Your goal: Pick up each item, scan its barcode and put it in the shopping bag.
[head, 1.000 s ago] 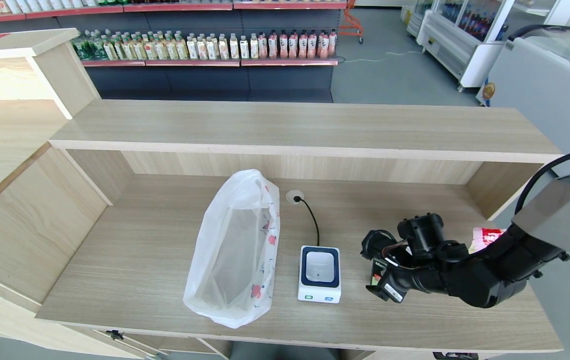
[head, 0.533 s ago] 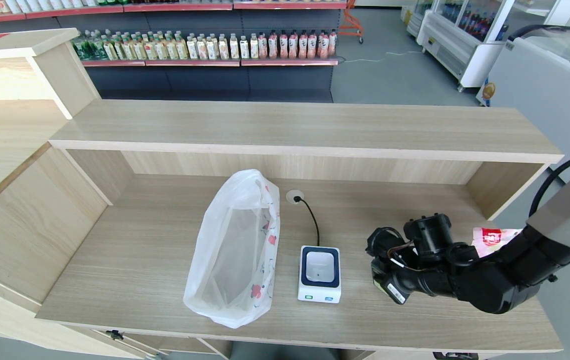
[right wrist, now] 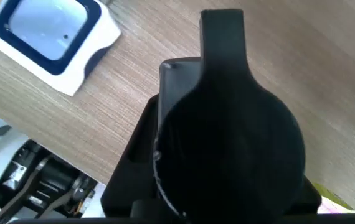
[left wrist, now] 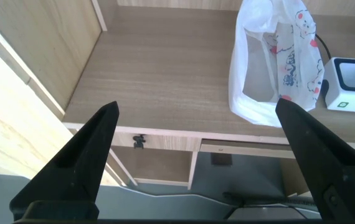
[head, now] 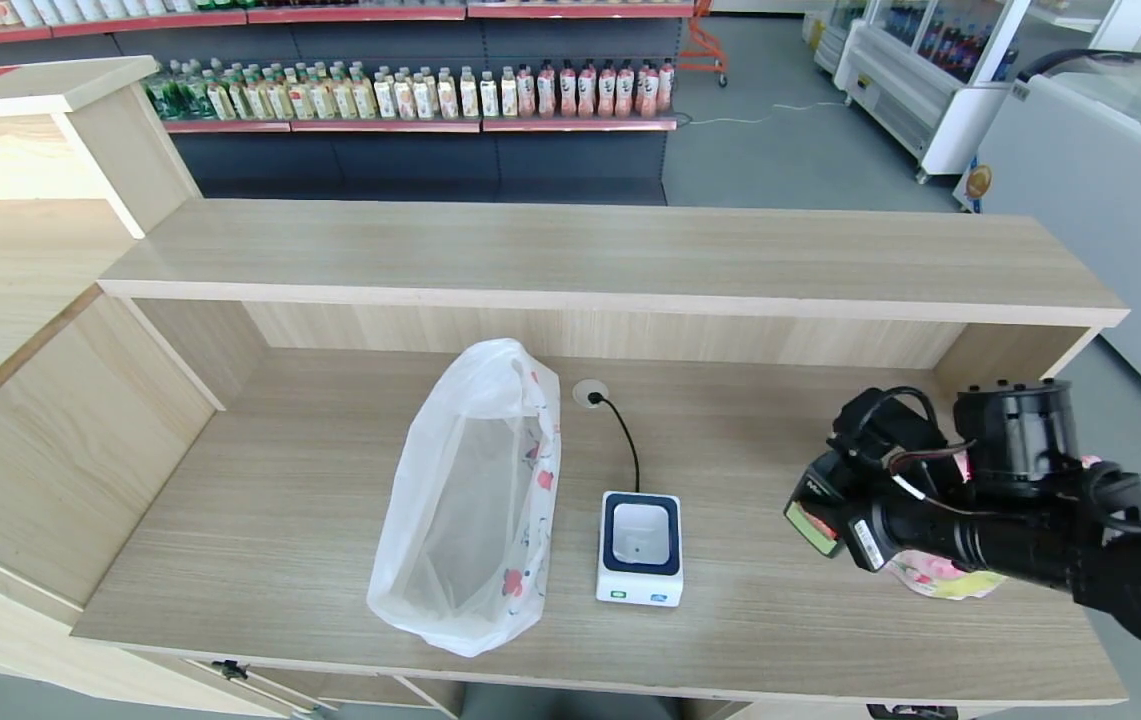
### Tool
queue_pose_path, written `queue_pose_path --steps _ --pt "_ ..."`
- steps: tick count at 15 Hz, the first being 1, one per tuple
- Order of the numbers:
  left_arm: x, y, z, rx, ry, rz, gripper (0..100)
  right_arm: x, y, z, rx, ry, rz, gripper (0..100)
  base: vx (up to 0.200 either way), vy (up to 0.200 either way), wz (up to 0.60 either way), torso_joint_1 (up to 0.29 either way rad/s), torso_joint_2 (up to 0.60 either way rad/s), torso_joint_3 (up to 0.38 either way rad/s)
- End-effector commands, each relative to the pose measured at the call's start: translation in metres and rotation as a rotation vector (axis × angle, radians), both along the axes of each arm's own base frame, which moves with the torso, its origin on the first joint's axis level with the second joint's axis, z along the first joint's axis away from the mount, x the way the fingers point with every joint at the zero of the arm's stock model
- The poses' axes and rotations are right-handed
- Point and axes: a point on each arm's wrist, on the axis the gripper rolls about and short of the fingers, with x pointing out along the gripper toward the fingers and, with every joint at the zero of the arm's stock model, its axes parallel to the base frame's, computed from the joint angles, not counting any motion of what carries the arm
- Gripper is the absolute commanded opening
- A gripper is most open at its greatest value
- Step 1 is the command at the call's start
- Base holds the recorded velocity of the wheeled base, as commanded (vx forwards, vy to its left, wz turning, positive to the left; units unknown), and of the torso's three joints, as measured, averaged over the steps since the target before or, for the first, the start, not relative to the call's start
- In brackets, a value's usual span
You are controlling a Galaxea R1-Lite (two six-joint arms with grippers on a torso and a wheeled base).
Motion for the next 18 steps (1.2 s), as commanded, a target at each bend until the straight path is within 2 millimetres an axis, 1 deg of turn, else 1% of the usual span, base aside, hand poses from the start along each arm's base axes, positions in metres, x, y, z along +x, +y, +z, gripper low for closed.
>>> queue_pose_path --steps 1,2,3,4,5,6,7,8,9,10,11,13,14,15,16,17,18 --pt "0.0 0.0 0.0 0.0 0.0 0.0 100 -0.072 -0.02 0.032 0.079 -0.122 0.078 0 0.0 0.0 0.0 0.0 0.0 0.0" --pt "0.0 0.0 0.0 0.0 0.0 0.0 100 -0.082 -0.025 0.036 0.04 -0.167 0.091 0 0.0 0.0 0.0 0.0 0.0 0.0" --pt "0.0 0.0 0.0 0.0 0.0 0.0 100 -0.087 -0.032 0.04 -0.033 -0.229 0.1 0 0.0 0.0 0.0 0.0 0.0 0.0" --pt "0.0 0.0 0.0 0.0 0.0 0.0 100 -0.087 -0.044 0.043 -0.14 -0.29 0.099 0 0.0 0.0 0.0 0.0 0.0 0.0" --pt "0.0 0.0 0.0 0.0 0.0 0.002 100 -0.089 -0.05 0.045 -0.229 -0.346 0.164 0 0.0 0.0 0.0 0.0 0.0 0.0" --pt "0.0 0.0 0.0 0.0 0.0 0.002 100 -0.091 -0.051 0.046 -0.26 -0.382 0.25 0 0.0 0.0 0.0 0.0 0.0 0.0" --pt "0.0 0.0 0.0 0.0 0.0 0.0 100 -0.095 -0.049 0.044 -0.328 -0.484 0.522 0 0.0 0.0 0.0 0.0 0.0 0.0" --pt "0.0 0.0 0.0 0.0 0.0 0.0 100 -0.094 -0.048 0.041 -0.428 -0.584 0.687 0 0.0 0.0 0.0 0.0 0.0 0.0" --pt "0.0 0.0 0.0 0.0 0.0 0.0 100 -0.091 -0.046 0.038 -0.544 -0.701 0.827 0 0.0 0.0 0.0 0.0 0.0 0.0" --pt "0.0 0.0 0.0 0.0 0.0 0.0 100 -0.09 -0.044 0.034 -0.623 -0.806 0.944 0 0.0 0.0 0.0 0.0 0.0 0.0" --pt "0.0 0.0 0.0 0.0 0.0 0.0 100 -0.091 -0.038 0.026 -0.744 -0.936 1.093 0 0.0 0.0 0.0 0.0 0.0 0.0" --pt "0.0 0.0 0.0 0.0 0.0 0.002 100 -0.093 -0.021 0.017 -0.94 -1.141 1.309 0 0.0 0.0 0.0 0.0 0.0 0.0" --pt "0.0 0.0 0.0 0.0 0.0 0.0 100 -0.094 -0.013 0.013 -0.972 -1.2 1.377 0 0.0 0.0 0.0 0.0 0.0 0.0" --pt "0.0 0.0 0.0 0.0 0.0 0.0 100 -0.092 0.005 0.005 -1.007 -1.328 1.498 0 0.0 0.0 0.0 0.0 0.0 0.0" --pt "0.0 0.0 0.0 0.0 0.0 0.0 100 -0.092 0.011 0.001 -1.008 -1.363 1.541 0 0.0 0.0 0.0 0.0 0.0 0.0" --pt "0.0 0.0 0.0 0.0 0.0 0.0 100 -0.092 0.025 -0.009 -0.995 -1.432 1.628 0 0.0 0.0 0.0 0.0 0.0 0.0" --pt "0.0 0.0 0.0 0.0 0.0 0.0 100 -0.091 0.031 -0.012 -0.99 -1.453 1.651 0 0.0 0.0 0.0 0.0 0.0 0.0"
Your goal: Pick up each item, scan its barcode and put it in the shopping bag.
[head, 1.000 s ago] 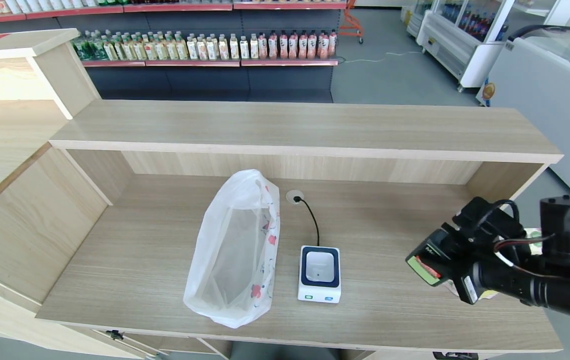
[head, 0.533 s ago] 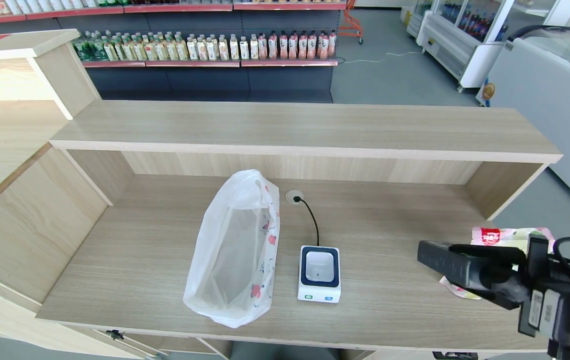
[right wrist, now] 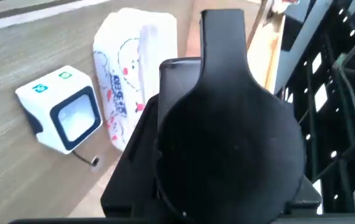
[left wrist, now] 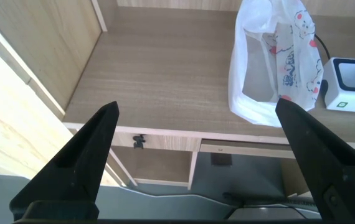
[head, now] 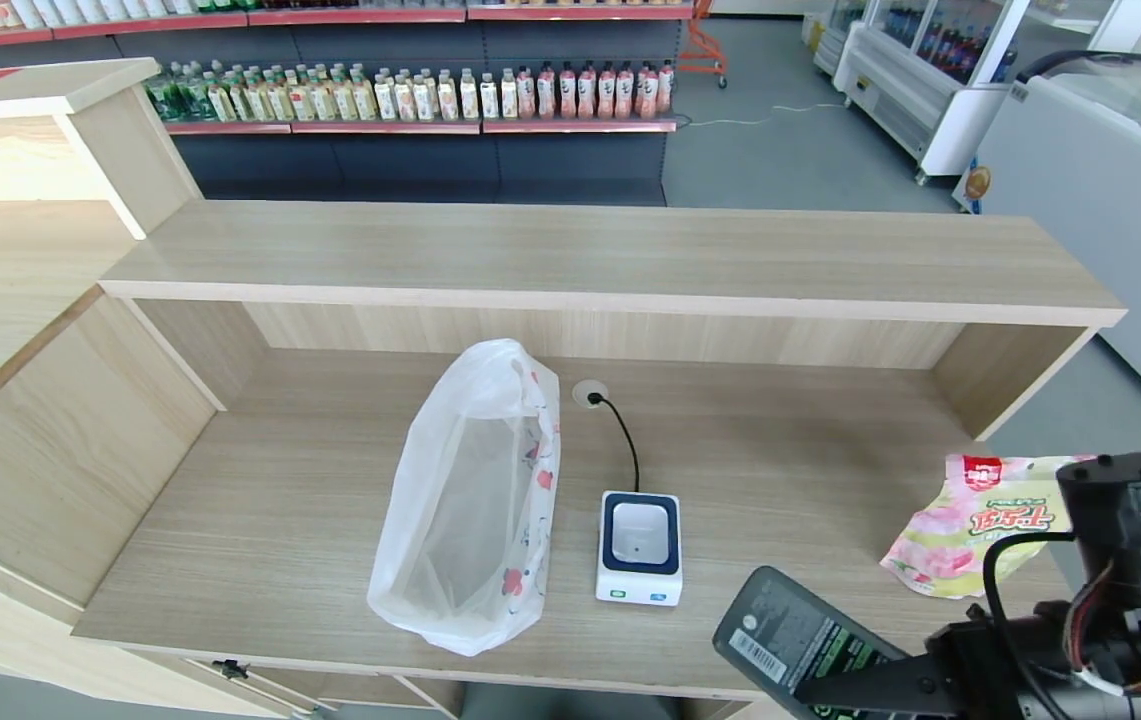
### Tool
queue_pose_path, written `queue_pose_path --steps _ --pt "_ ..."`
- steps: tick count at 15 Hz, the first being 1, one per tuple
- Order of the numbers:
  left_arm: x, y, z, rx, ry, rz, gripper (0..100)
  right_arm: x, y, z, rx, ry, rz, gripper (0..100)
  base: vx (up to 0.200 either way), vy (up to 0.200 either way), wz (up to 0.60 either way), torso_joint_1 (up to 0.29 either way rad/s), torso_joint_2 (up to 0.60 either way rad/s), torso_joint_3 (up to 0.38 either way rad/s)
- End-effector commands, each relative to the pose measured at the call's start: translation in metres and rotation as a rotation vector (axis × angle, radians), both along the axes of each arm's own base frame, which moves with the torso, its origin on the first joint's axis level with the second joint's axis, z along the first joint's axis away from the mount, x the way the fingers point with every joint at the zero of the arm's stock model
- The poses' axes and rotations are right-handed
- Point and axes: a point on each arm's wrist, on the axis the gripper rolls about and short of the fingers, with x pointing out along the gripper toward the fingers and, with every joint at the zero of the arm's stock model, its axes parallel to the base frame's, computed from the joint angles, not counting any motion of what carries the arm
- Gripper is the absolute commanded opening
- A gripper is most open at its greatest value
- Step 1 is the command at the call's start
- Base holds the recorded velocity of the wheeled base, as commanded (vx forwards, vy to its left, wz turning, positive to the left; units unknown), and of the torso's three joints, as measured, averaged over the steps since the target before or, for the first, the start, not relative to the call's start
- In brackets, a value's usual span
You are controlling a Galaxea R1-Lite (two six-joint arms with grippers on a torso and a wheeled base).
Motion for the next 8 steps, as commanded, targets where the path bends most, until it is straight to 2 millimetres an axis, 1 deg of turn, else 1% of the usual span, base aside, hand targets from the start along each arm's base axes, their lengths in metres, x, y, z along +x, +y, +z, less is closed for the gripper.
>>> queue_pose_path --steps 1,2,3,5,8 --pt "0.0 0.0 0.0 0.0 0.0 0.0 100 0.011 0.039 -0.023 -0.039 0.037 0.171 0 0.0 0.0 0.0 0.0 0.0 0.0" --pt "0.0 0.0 0.0 0.0 0.0 0.0 100 0.014 0.054 -0.022 -0.026 0.016 0.22 0 0.0 0.0 0.0 0.0 0.0 0.0" --pt "0.0 0.0 0.0 0.0 0.0 0.002 100 0.02 0.063 -0.019 -0.004 -0.019 0.239 0 0.0 0.0 0.0 0.0 0.0 0.0" --pt "0.0 0.0 0.0 0.0 0.0 0.002 100 0.025 0.067 -0.015 0.033 -0.075 0.246 0 0.0 0.0 0.0 0.0 0.0 0.0" --pt "0.0 0.0 0.0 0.0 0.0 0.0 100 0.027 0.069 -0.016 0.058 -0.08 0.275 0 0.0 0.0 0.0 0.0 0.0 0.0"
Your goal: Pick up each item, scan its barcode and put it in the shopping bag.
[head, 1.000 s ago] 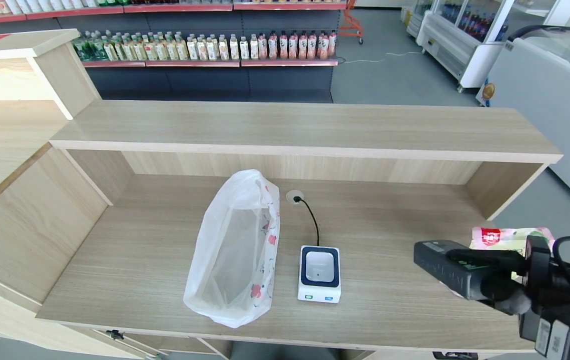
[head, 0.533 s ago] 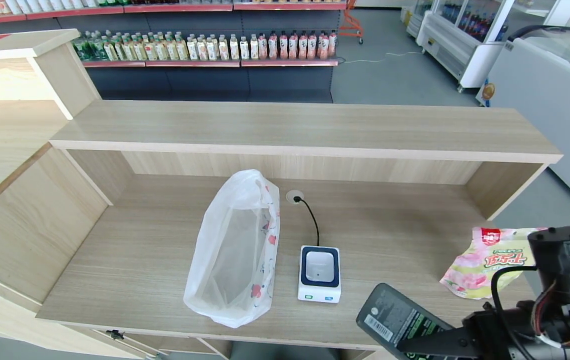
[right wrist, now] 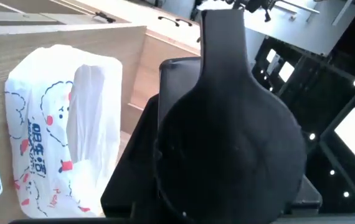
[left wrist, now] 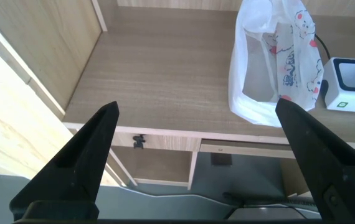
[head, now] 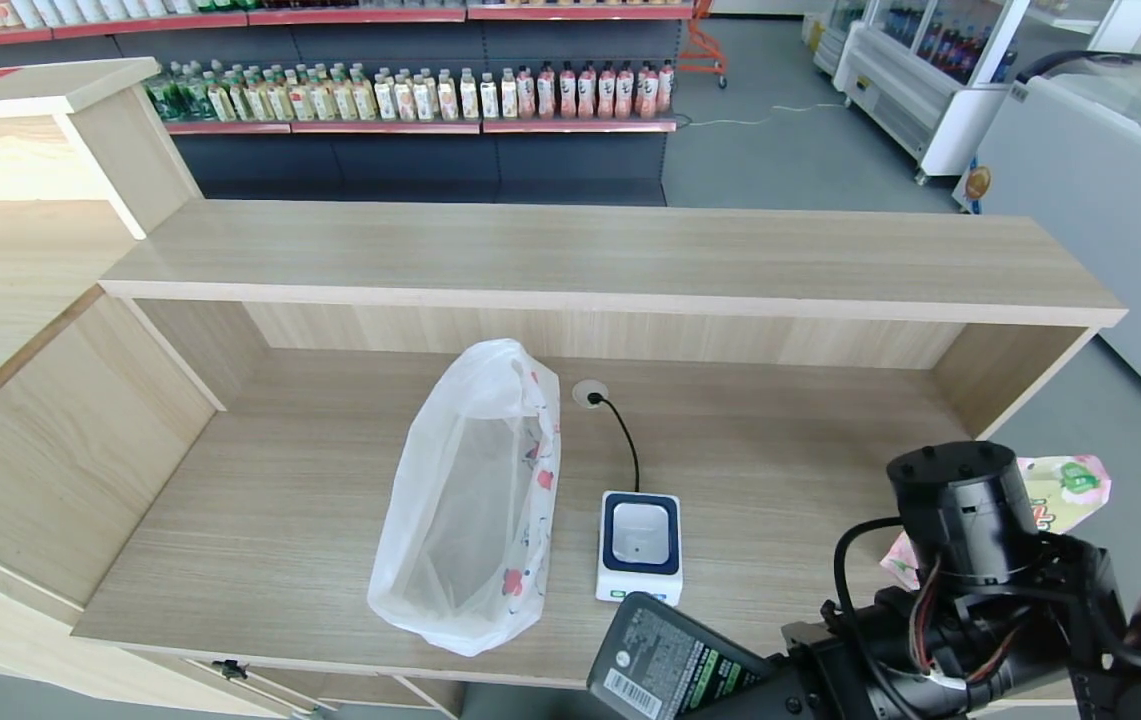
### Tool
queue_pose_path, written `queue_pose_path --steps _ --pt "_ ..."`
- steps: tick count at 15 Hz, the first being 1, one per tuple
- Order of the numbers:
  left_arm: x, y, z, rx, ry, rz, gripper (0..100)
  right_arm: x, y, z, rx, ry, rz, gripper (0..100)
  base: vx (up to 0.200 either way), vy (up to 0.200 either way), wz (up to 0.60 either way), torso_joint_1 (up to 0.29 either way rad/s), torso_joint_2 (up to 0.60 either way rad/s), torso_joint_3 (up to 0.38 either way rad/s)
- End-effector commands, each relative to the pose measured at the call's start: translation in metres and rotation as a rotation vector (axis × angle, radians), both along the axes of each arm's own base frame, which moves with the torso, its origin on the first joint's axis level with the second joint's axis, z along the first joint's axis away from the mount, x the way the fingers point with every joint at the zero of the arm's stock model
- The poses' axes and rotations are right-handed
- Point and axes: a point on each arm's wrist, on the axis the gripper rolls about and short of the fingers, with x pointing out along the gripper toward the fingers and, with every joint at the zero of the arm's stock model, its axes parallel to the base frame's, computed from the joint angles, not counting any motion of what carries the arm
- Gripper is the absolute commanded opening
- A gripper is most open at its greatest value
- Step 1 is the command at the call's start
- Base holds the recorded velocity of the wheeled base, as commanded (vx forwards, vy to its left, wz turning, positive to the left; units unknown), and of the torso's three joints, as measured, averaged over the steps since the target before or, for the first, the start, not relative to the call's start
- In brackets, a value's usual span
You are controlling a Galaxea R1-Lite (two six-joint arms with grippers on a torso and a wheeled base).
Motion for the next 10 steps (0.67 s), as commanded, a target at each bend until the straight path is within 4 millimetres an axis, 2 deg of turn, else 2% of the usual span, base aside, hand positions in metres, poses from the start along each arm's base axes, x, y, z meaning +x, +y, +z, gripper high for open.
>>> queue_pose_path --steps 1,7,10 --pt "0.0 0.0 0.0 0.0 0.0 0.001 100 0.004 0.003 -0.007 -0.013 0.02 0.006 0 0.0 0.0 0.0 0.0 0.0 0.0" --pt "0.0 0.0 0.0 0.0 0.0 0.001 100 0.015 0.007 0.002 0.049 -0.009 0.052 0 0.0 0.0 0.0 0.0 0.0 0.0" --pt "0.0 0.0 0.0 0.0 0.0 0.001 100 0.025 0.002 -0.002 0.064 0.011 0.055 0 0.0 0.0 0.0 0.0 0.0 0.0"
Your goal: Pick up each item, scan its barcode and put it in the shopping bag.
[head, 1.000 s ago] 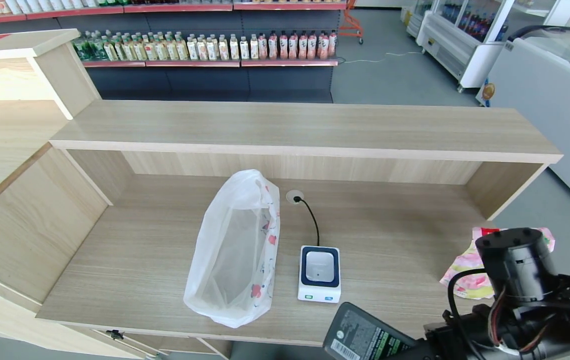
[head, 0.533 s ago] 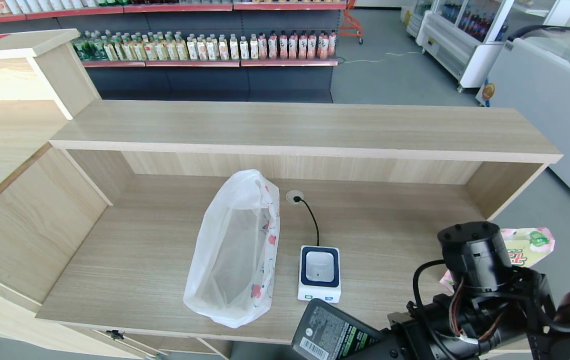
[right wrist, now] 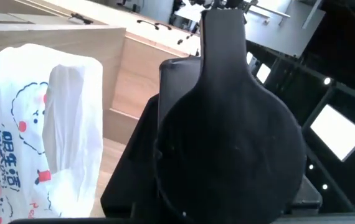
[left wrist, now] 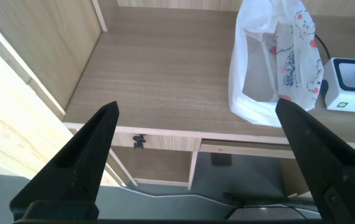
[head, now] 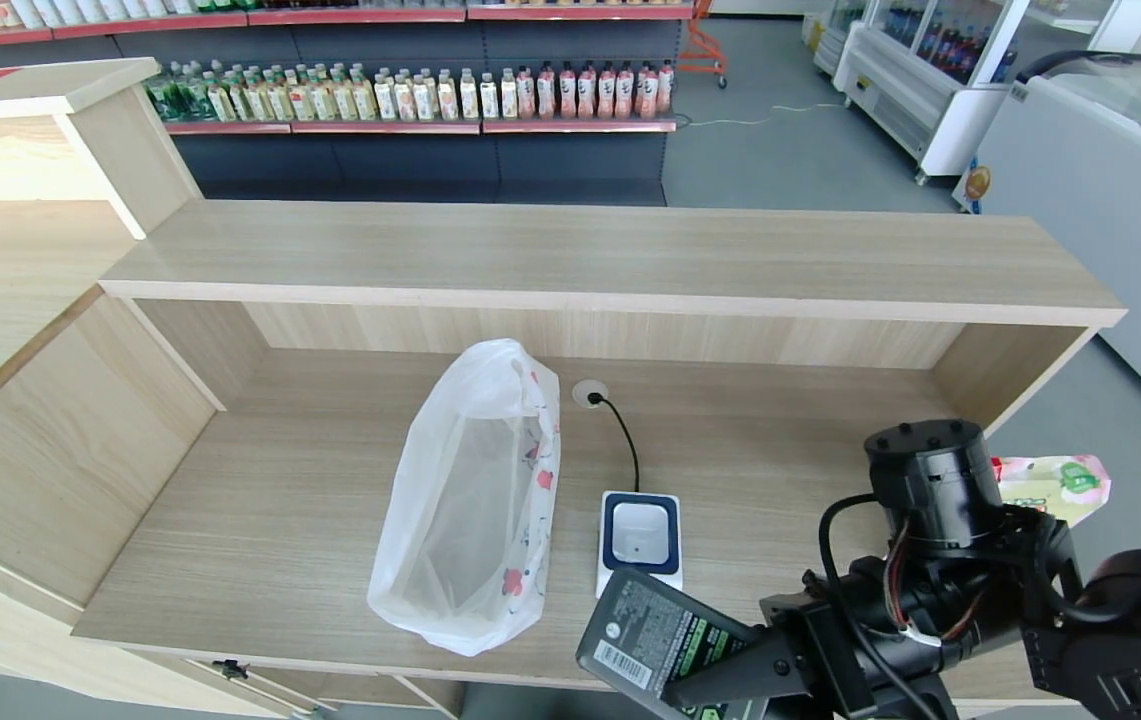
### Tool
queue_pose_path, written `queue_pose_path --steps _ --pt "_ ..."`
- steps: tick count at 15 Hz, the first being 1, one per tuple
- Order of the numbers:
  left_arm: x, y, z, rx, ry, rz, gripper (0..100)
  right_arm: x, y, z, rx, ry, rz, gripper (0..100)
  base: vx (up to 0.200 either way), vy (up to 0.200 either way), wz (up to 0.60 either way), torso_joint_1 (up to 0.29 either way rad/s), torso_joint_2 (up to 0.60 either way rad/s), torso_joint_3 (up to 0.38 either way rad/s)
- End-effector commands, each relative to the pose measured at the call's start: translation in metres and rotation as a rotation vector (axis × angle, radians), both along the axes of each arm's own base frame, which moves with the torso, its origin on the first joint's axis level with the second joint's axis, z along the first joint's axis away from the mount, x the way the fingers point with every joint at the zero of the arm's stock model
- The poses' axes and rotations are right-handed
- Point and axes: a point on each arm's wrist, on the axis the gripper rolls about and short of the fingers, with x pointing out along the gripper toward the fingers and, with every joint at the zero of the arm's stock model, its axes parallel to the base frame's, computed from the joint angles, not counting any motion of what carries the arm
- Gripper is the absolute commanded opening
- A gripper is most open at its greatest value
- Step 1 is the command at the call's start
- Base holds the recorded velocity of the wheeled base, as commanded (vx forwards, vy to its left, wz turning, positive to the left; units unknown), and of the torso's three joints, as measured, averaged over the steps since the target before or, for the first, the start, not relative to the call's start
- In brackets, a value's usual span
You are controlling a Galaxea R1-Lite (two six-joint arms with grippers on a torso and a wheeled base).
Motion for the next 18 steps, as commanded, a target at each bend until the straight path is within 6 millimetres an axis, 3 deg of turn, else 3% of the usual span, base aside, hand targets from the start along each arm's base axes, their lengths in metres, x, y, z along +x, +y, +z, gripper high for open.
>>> queue_pose_path --steps 1,11,17,18 --pt "0.0 0.0 0.0 0.0 0.0 0.0 100 0.006 -0.002 -0.003 0.001 0.0 -0.015 0 0.0 0.0 0.0 0.0 0.0 0.0" --pt "0.0 0.0 0.0 0.0 0.0 0.0 100 0.024 0.01 -0.01 0.012 0.008 0.003 0 0.0 0.0 0.0 0.0 0.0 0.0" --pt "0.0 0.0 0.0 0.0 0.0 0.0 100 0.022 0.009 -0.009 0.017 0.02 0.016 0 0.0 0.0 0.0 0.0 0.0 0.0" --pt "0.0 0.0 0.0 0.0 0.0 0.0 100 0.017 0.006 0.001 0.026 0.041 0.006 0 0.0 0.0 0.0 0.0 0.0 0.0"
